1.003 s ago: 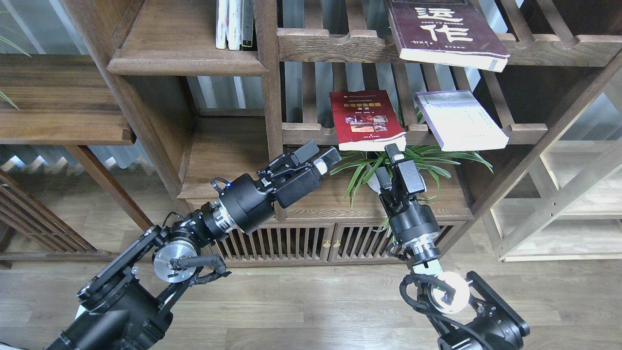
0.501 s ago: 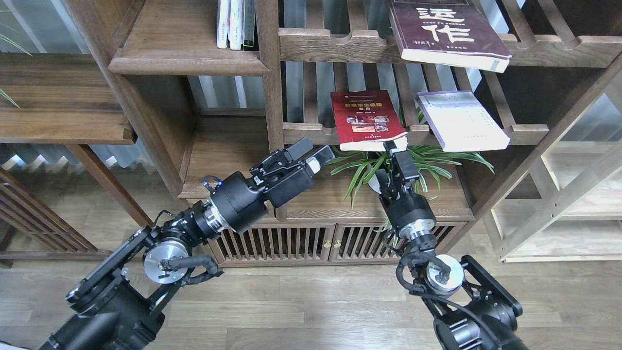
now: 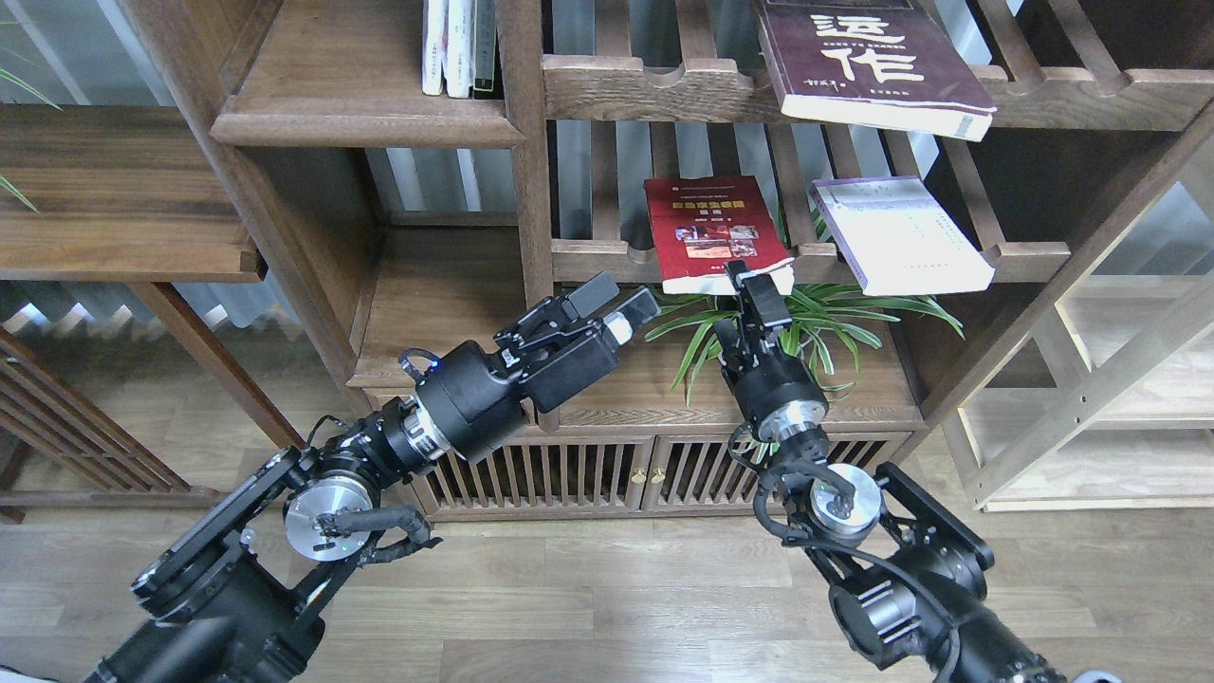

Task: Organize books on shelf
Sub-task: 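Move the right gripper up toward the red book's lower edge, then grasp the red book's bottom edge with the right gripper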

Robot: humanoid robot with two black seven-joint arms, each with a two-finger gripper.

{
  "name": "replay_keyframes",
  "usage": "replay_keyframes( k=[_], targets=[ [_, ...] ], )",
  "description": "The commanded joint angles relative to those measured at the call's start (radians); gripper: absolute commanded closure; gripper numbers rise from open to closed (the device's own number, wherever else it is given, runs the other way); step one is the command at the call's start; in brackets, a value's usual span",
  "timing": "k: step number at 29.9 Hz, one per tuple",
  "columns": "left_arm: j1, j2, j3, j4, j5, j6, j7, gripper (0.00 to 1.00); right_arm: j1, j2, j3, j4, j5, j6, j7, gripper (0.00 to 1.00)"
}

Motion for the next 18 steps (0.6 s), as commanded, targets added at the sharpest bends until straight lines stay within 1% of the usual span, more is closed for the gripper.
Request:
replay_keyframes(
  k=[1,8,14,18],
  targets=[
    [0.018,-0.001,-0.005,-0.001,0.000,0.000,0.000,0.01,0.049,0.000,-0.015,-0.058,0.001,0.001,-0.001,0.00],
    [0.021,-0.001,-0.012,-0.001,0.000,0.000,0.000,0.01,0.127,0.000,-0.015,-0.140,0.052,0.001,-0.003,0.01],
    [0.023,-0.002,-0.012,0.000,0.000,0.000,0.000,0.01,0.164,0.000,-0.017,-0.177,0.072,0.000,-0.004,0.01],
    [0.026,-0.002,-0.014,0.000,0.000,0.000,-0.002,0.01,0.166,0.000,-0.038,-0.180,0.083,-0.003,-0.006,0.05]
  ],
)
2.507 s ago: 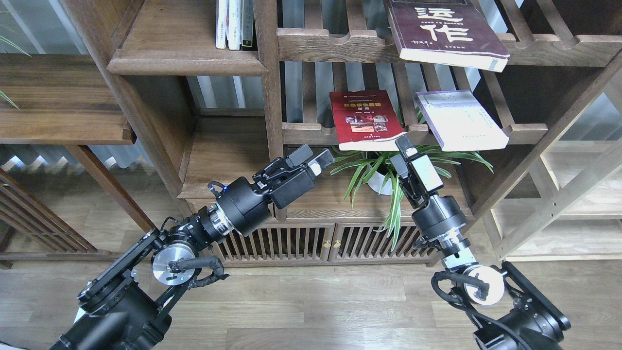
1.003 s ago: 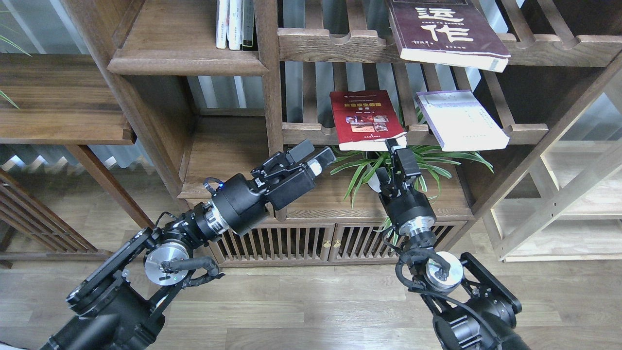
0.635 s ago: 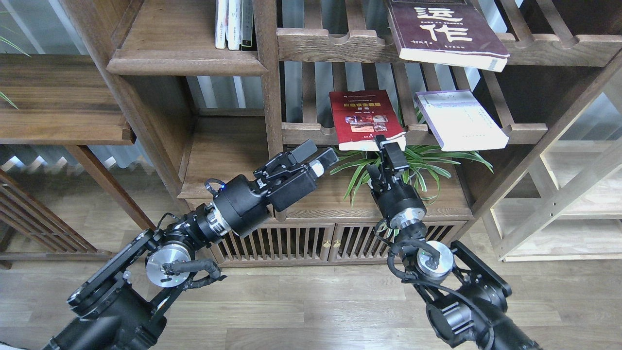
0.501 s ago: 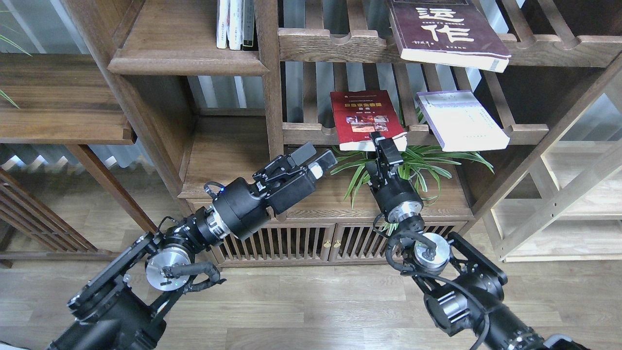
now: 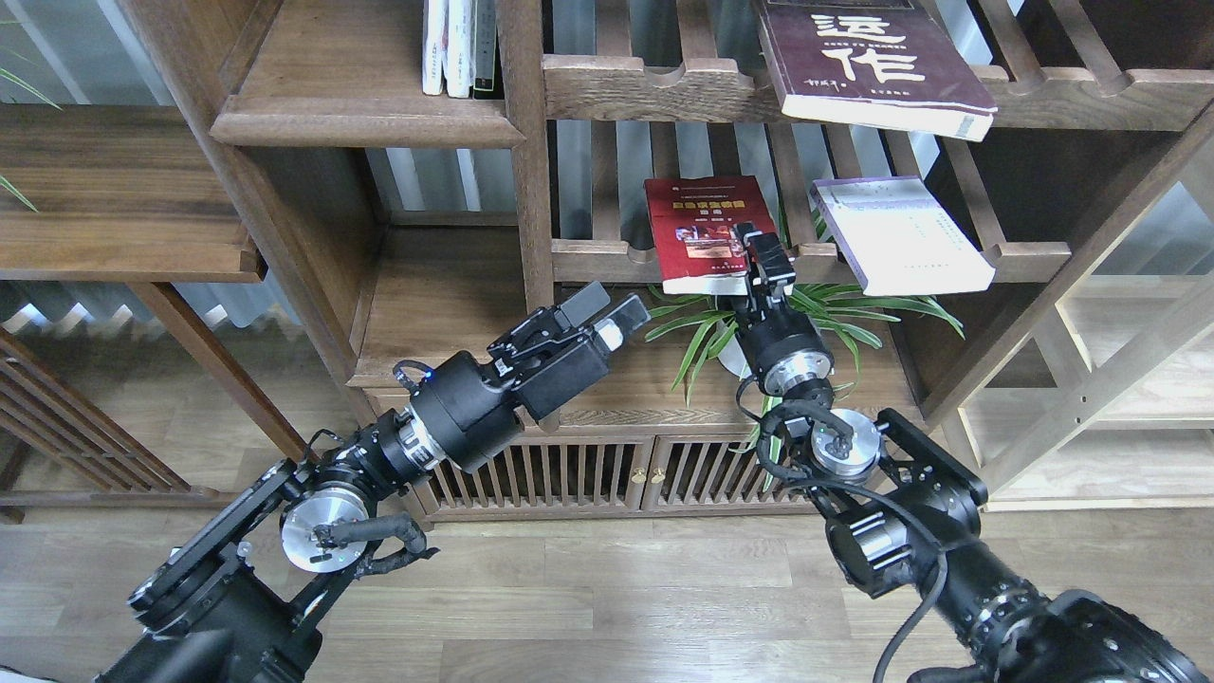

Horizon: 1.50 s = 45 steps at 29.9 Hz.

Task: Organize books on shelf
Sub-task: 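Grasp the red book's bottom edge with the right gripper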

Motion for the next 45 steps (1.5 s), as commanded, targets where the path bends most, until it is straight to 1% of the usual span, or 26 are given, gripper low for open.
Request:
replay_keyframes(
  k=[1,3,8,10,13,15,17,20,21,24,28,29,32,41,43,45],
  targets=[
    [0.005,0.000,-0.001,0.000,-0.001,0.000,-0.001,0.01,0.002,0.000,-0.027,-0.006,0.005,-0.006,0.000,0.07],
    [0.010,0.000,-0.003,0.000,-0.001,0.000,-0.001,0.01,0.002,0.000,-0.033,-0.017,0.005,-0.019,0.000,0.09],
    [0.010,0.001,-0.014,-0.001,-0.001,0.000,-0.001,0.01,0.008,0.000,-0.044,-0.024,0.007,-0.073,-0.003,0.11],
    [0.010,0.003,-0.015,-0.001,-0.001,0.000,-0.001,0.01,0.019,0.000,-0.044,-0.029,0.008,-0.079,-0.003,0.14],
    [0.010,0.003,-0.015,0.000,-0.001,0.000,-0.001,0.01,0.043,0.000,-0.043,-0.047,0.014,-0.079,-0.003,0.14],
    [0.010,0.003,-0.017,0.000,-0.001,0.000,-0.001,0.01,0.051,0.000,-0.043,-0.051,0.016,-0.079,-0.003,0.18],
    [0.010,0.003,-0.017,0.000,-0.001,0.000,-0.001,0.01,0.054,0.000,-0.041,-0.051,0.025,-0.078,-0.005,0.25],
    [0.010,0.005,-0.020,0.000,-0.001,0.000,-0.001,0.01,0.054,0.000,-0.036,-0.051,0.037,-0.073,-0.005,0.41],
    [0.010,0.005,-0.023,0.000,-0.001,0.000,-0.001,0.01,0.054,0.000,-0.035,-0.051,0.040,-0.069,-0.005,0.50],
    [0.010,0.005,-0.024,-0.001,-0.001,0.000,-0.001,0.01,0.054,0.000,-0.032,-0.049,0.050,-0.066,-0.007,0.69],
    [0.011,0.006,-0.035,-0.001,-0.001,0.000,-0.001,0.01,0.054,0.000,-0.029,-0.051,0.051,-0.066,-0.005,0.82],
    [0.011,0.006,-0.038,-0.001,-0.001,0.000,-0.001,0.01,0.051,0.000,-0.029,-0.051,0.051,-0.062,-0.005,0.87],
    [0.013,0.008,-0.043,-0.001,-0.001,0.000,-0.001,0.01,0.051,0.000,-0.027,-0.051,0.054,-0.046,-0.003,0.95],
    [0.031,0.011,-0.066,0.013,-0.001,0.000,0.000,0.01,0.040,0.000,-0.027,-0.040,0.057,-0.018,0.000,0.96],
    [0.036,0.012,-0.084,0.019,-0.001,0.000,0.006,0.01,0.024,0.000,-0.027,-0.015,0.059,0.016,0.000,0.96],
    [0.045,0.034,-0.097,0.027,0.000,0.000,0.014,0.01,-0.010,0.000,-0.029,0.023,0.057,0.078,-0.003,0.96]
  ],
)
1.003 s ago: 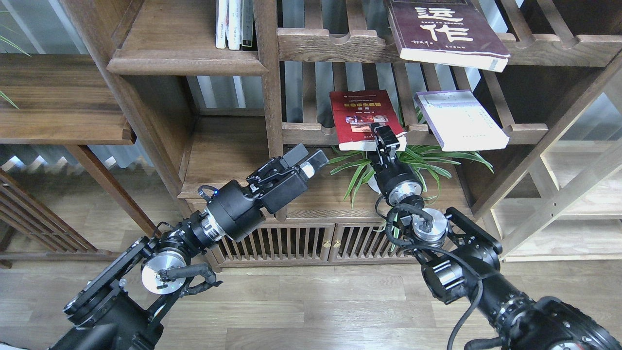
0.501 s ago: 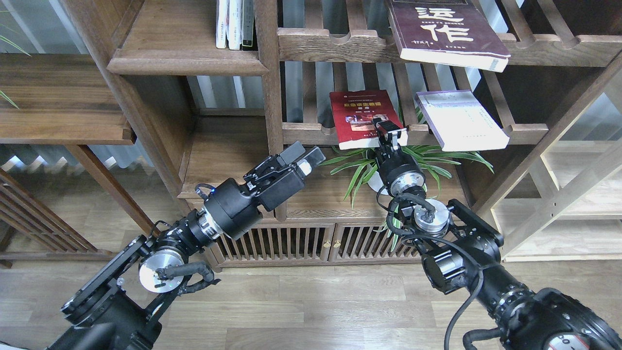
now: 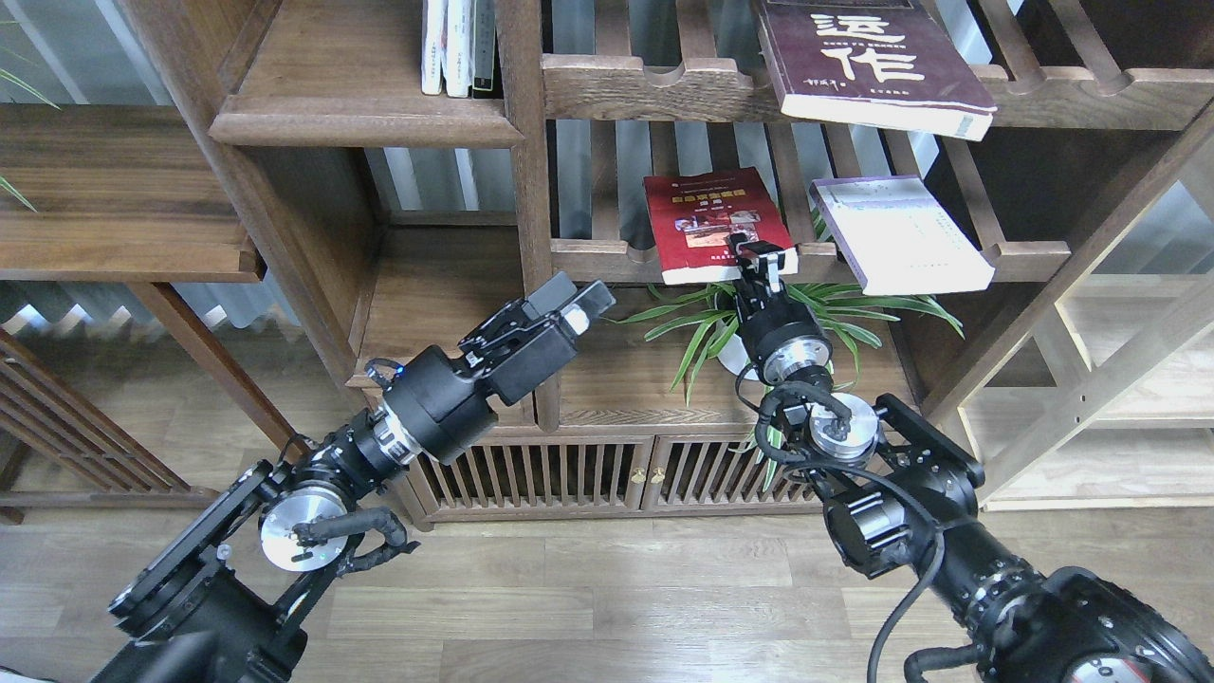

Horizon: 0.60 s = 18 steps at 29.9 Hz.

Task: Organize books on shelf
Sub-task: 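Grasp the red book's bottom edge with the right gripper, then tilt the red book out of the shelf toward the left gripper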

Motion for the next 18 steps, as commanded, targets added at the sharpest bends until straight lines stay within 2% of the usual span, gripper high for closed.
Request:
replay_keyframes(
  k=[1,4,13,18],
  targets=[
    [0.011,0.036,-0.019,0.021,0.000,0.000,0.009,0.01,-0.055,0.000,-0.007,0.058,-0.001,0.101,-0.004,0.96],
    [0.000,0.055,-0.025,0.046,0.000,0.000,0.009,0.01,-0.100,0.000,-0.007,0.109,-0.003,0.159,-0.004,0.96],
    [0.005,0.075,-0.054,0.079,-0.001,0.000,0.008,0.00,-0.238,0.000,-0.002,0.308,-0.006,0.181,-0.004,0.96],
    [0.009,0.096,-0.043,0.084,0.000,0.000,0.008,0.01,-0.298,0.000,-0.006,0.371,-0.007,0.245,-0.004,0.96]
  ],
)
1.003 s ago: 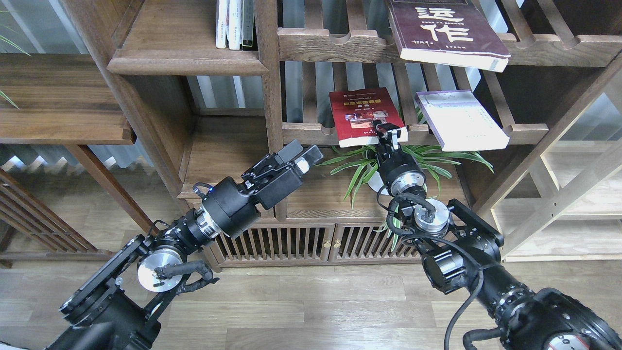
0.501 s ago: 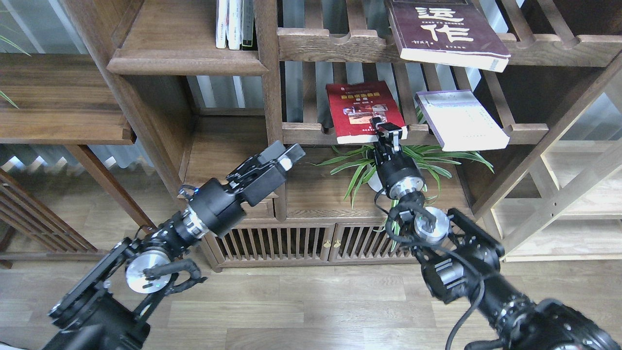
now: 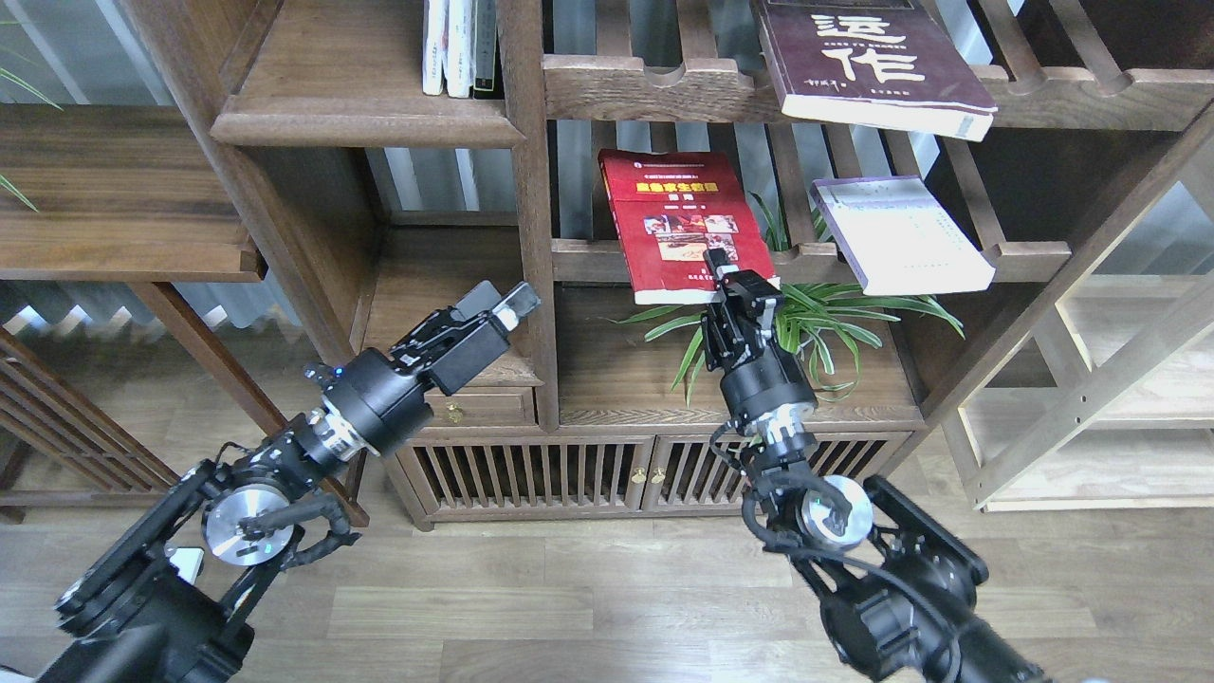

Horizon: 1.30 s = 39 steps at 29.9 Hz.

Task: Organize books on shelf
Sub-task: 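Tilt the red book out of the shelf toward the left gripper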

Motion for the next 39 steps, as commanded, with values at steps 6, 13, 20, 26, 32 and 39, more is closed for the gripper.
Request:
replay_keyframes(
  k=[6,13,20,26,32,39],
  targets=[
    [0.011,-0.016,0.009,0.081,-0.163,0.000,-0.005,0.01,-0.122,0.000,-0.012,0.106,0.001,0.071,-0.003,0.96],
    [0.008,-0.035,0.050,0.092,-0.291,0.000,0.003,0.02,-0.187,-0.072,-0.061,0.146,0.001,0.071,-0.005,0.97],
    [0.017,0.012,0.171,0.092,-0.426,0.000,0.006,0.02,-0.198,-0.123,-0.142,0.174,0.001,0.071,-0.003,0.97],
    [0.015,0.106,0.268,0.090,-0.557,0.000,0.017,0.02,-0.204,-0.129,-0.173,0.203,0.000,0.071,-0.005,0.97],
    [0.024,0.155,0.280,0.077,-0.644,0.000,0.100,0.02,-0.205,-0.141,-0.245,0.204,-0.010,0.071,-0.005,0.97],
    [0.027,0.160,0.277,0.061,-0.663,0.000,0.101,0.02,-0.208,-0.130,-0.277,0.203,-0.048,0.071,-0.005,0.97]
  ],
)
